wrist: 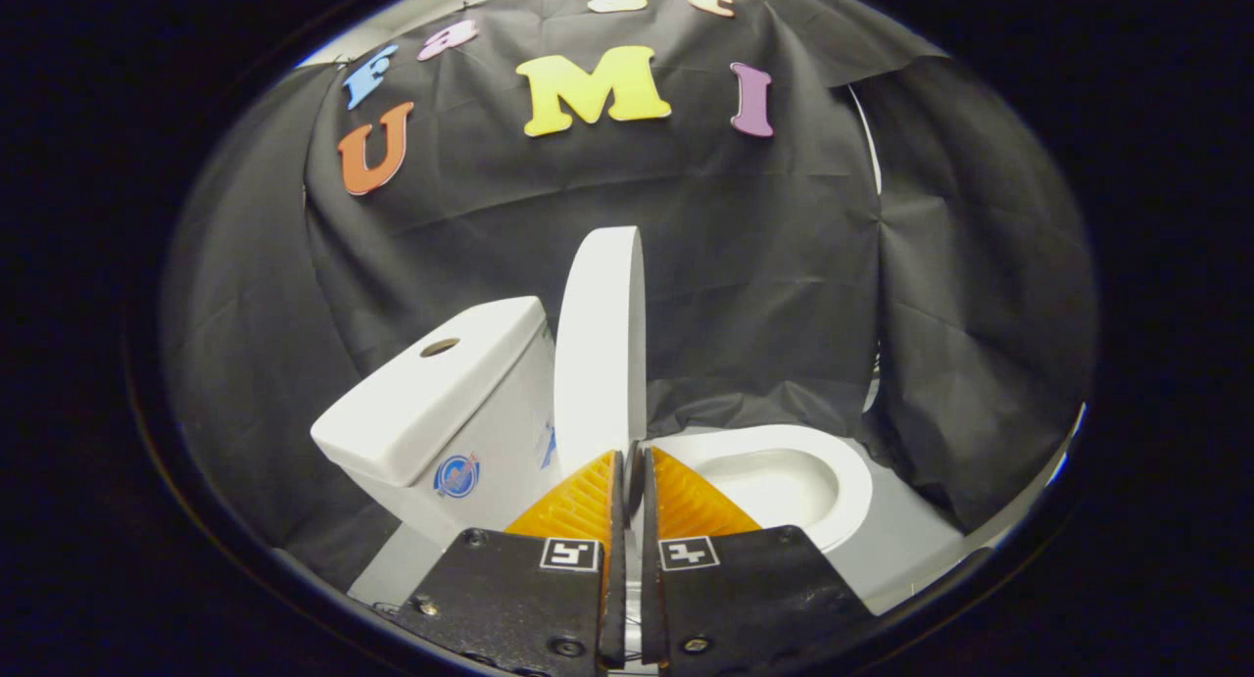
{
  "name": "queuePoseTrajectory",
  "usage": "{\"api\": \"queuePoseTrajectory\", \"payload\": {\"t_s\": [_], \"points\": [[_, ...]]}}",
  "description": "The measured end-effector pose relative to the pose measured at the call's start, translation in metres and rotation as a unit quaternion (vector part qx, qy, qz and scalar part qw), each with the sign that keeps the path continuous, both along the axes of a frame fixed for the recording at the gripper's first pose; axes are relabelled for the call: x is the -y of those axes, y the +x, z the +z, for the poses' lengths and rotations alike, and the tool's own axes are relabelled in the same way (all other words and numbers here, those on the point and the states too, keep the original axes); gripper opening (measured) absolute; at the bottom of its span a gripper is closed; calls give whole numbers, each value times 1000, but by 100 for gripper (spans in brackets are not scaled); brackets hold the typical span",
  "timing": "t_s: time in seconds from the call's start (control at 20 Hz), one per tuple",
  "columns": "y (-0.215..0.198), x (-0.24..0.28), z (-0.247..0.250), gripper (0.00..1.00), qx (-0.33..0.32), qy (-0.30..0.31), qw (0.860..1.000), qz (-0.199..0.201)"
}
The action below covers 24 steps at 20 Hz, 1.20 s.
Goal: Open the toilet lid.
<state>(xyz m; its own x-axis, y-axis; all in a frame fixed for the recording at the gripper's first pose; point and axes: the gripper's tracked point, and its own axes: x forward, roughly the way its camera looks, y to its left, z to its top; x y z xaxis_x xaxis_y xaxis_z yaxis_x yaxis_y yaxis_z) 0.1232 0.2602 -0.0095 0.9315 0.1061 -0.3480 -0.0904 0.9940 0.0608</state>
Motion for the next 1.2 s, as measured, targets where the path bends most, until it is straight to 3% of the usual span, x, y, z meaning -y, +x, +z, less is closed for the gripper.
{"api": "queuePoseTrajectory", "payload": {"t_s": [0.8, 1.0, 1.2], "points": [[-6, -57, 1, 10, -10, -68, 997, 42], [-8, -62, -1, 14, -15, -85, 994, 65], [-23, -69, -1, 22, -18, -68, 990, 120]]}}
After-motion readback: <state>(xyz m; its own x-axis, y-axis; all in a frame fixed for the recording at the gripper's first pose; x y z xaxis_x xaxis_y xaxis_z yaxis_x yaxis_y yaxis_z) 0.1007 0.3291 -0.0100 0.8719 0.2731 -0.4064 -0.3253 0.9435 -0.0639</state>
